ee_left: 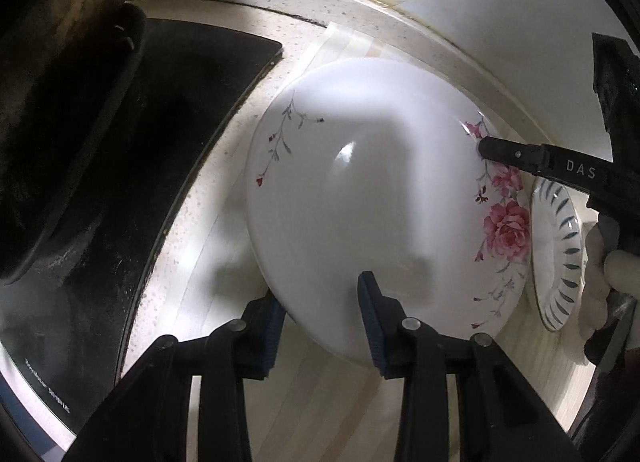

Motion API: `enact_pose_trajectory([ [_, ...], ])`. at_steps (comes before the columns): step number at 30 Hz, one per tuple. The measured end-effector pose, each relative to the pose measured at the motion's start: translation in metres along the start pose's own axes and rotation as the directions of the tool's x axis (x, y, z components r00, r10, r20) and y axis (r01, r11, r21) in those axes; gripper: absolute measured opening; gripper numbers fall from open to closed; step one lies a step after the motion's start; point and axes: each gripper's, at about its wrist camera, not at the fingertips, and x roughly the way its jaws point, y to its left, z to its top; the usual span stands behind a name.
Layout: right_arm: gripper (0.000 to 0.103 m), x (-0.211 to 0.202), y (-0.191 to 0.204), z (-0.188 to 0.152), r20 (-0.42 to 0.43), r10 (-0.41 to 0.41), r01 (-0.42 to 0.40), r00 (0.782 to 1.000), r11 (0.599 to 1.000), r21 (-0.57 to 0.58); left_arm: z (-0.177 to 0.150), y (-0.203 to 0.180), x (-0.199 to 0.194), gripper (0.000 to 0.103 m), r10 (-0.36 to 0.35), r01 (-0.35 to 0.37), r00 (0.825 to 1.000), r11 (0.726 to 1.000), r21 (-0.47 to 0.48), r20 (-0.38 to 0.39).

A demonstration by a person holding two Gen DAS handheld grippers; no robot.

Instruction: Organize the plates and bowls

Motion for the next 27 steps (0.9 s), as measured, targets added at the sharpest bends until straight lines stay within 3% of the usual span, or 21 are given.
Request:
enact_pose_trajectory([
  [9, 0.016, -0.050, -0.002, -0.031, 0.059, 0.018, -0.019, 0.998, 0.999, 0.025, -0.019, -0.020, -0.033, 0.034, -0.032, 0.031, 0.999, 0.998, 0.060, 0.012],
  [15, 0.016, -0.106, -0.011, -0.068, 0.124, 0.023, -0.032, 0.992, 0.997, 0.072, -0.030, -0.036, -0.065, 0.033, -0.068, 0.063, 0.997, 0.989, 0.133, 0.028],
  [27, 0.016, -0.208, -0.040, -0.195, 0.219, -0.011, -0.044, 0.976, 0.968, 0.246, -0.080, -0.092, -0.102, 0.033, -0.138, 0.131, 0.990, 0.945, 0.298, 0.003],
])
